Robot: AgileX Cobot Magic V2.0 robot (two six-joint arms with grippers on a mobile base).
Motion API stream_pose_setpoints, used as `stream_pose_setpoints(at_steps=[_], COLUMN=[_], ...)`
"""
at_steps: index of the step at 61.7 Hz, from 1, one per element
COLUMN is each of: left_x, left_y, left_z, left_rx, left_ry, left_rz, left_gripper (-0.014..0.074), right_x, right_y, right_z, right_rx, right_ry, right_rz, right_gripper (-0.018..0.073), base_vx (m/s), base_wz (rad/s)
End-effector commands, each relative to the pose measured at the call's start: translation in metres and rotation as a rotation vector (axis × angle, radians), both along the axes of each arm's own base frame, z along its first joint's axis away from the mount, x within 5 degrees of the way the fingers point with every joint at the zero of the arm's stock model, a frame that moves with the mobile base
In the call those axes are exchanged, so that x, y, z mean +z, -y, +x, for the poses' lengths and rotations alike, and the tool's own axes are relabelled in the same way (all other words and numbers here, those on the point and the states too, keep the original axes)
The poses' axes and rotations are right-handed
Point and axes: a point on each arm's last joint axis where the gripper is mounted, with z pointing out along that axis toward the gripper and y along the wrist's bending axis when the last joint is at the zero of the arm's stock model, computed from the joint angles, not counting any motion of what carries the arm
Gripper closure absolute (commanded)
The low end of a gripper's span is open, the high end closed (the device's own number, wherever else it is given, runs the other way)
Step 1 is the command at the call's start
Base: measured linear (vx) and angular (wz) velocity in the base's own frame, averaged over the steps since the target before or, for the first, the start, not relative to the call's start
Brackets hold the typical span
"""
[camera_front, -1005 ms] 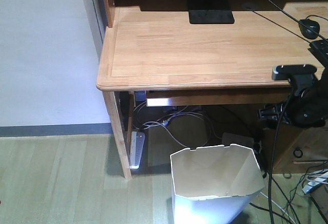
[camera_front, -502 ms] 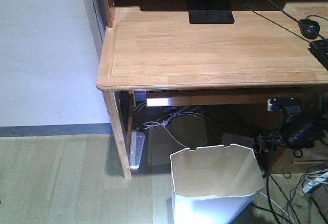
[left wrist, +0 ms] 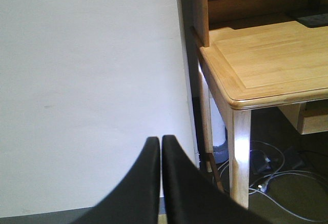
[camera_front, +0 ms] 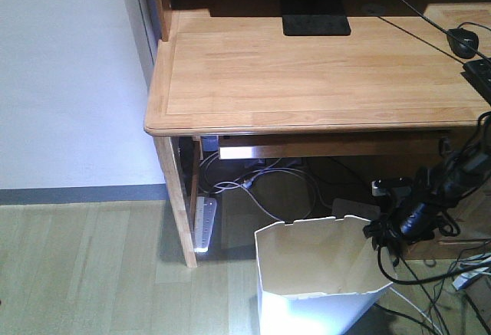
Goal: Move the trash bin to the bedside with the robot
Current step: 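Lower the right gripper down to the rim of the white trash bin, then close the right gripper on the bin rim and lift it slightly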
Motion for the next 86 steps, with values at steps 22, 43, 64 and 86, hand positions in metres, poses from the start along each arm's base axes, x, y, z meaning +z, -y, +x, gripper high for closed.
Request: stream_pose_setpoints(at_steps=[22, 43, 64, 86], left_x=[-0.003, -0.003, -0.003, -0.003], left_y=[0.001, 0.001, 0.001, 0.001], left_z=[0.001, 0.001, 0.001, 0.001], left_rx=[-0.016, -0.016, -0.016, -0.016], left_ry=[0.054, 0.054, 0.054, 0.054], left_rz=[-0.012, -0.012, -0.012, -0.012], left_gripper=[0.0602, 0.0602, 0.0602, 0.0602], right_x=[-0.048, -0.073, -0.074, -0.048], right_y=[0.007, 0.008, 0.004, 0.007], right_z=[0.036, 0.048, 0.053, 0.037], right_rx=[0.010, 0.005, -0.093, -0.144], right_ry=[0.027, 0.004, 0.044, 0.116], right_rz=[0.001, 0.014, 0.078, 0.141], right_gripper=[0.0008, 0.0147, 0.0573, 0.0569], base_vx=[0.00, 0.00, 0.00, 0.00], base_wz=[0.00, 0.00, 0.00, 0.00])
